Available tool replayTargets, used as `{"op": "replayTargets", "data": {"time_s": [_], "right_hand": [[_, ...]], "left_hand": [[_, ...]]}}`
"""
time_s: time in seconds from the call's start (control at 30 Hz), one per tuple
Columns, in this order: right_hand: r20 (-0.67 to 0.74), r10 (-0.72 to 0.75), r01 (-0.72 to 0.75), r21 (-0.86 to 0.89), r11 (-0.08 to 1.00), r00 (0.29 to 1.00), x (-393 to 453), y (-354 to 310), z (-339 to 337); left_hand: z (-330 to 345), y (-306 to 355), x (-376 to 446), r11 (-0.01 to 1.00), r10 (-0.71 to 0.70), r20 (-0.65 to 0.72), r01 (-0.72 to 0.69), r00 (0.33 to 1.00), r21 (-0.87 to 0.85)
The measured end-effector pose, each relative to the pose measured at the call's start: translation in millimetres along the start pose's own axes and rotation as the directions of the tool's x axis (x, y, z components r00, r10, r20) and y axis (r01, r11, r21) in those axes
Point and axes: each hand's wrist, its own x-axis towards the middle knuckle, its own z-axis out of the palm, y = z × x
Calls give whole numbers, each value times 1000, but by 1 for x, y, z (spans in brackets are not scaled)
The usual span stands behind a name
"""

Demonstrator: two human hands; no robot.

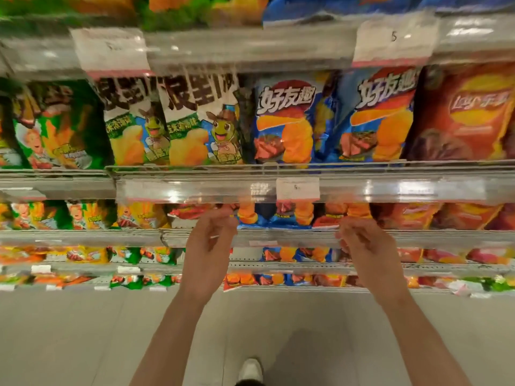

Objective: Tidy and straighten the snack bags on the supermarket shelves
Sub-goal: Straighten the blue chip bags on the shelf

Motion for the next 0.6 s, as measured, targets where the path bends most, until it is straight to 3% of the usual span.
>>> {"op": "replayTargets", "data": {"time_s": [0.2,0.37,0.6], "right_hand": [[3,-84,84,67,994,996,36,100,53],[-22,-259,260,74,963,966,60,157,80],[-45,-431,432,2,902,901,76,197,94]], "left_hand": [[38,-104,36,992,128,-10,-128,992,-21],[56,-169,52,968,242,-57,-245,969,-49],[63,-217,64,895,443,-99,-434,891,98]]}}
